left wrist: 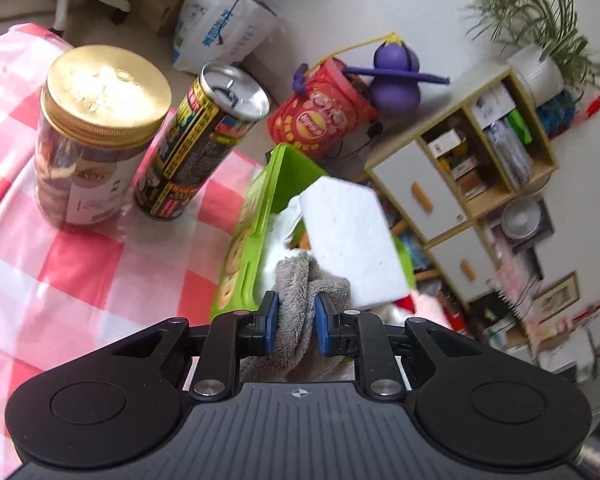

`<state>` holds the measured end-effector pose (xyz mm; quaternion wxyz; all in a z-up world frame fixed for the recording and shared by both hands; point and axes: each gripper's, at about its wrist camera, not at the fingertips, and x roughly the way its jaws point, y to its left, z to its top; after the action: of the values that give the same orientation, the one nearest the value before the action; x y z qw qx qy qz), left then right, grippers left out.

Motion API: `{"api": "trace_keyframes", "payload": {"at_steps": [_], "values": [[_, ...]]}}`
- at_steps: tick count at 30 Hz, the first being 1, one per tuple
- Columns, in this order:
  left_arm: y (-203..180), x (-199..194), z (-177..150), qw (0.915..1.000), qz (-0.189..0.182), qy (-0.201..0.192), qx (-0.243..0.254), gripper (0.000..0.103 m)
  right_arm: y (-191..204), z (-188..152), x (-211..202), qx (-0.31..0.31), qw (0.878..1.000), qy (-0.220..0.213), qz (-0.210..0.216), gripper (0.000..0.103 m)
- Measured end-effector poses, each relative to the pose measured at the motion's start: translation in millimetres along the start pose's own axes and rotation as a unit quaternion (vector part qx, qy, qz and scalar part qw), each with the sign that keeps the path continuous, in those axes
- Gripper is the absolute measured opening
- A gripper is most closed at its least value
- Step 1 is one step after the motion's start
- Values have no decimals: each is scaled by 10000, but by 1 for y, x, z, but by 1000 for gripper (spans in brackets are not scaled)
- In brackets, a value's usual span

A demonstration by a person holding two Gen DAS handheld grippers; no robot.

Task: Organize soft objects
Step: 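Grasp the grey towel inside the bin with the left tool, then push the grey towel down into the bin and open the left tool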

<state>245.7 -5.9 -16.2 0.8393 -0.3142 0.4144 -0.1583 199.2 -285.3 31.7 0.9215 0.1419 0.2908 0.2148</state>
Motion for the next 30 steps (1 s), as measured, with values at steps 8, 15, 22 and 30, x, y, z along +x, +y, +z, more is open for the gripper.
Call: {"api": "trace_keyframes", "payload": {"at_steps": [8,15,22,30], "values": [[-5,-5,3,9997,-238,91,40,18,29,-25,37,-398,9972,600,192,36],[-13,0,5,9987,-465,217,50,18,32,-34,64,-241,9972,698,-126,32],[-12,-2,8,9982,-578,170,-43,22,21,-18,69,246,9975,402,-536,9],[-24,-7,8,9975,-698,24,99,38,4,-1,65,1171,9895,98,-842,6]]}}
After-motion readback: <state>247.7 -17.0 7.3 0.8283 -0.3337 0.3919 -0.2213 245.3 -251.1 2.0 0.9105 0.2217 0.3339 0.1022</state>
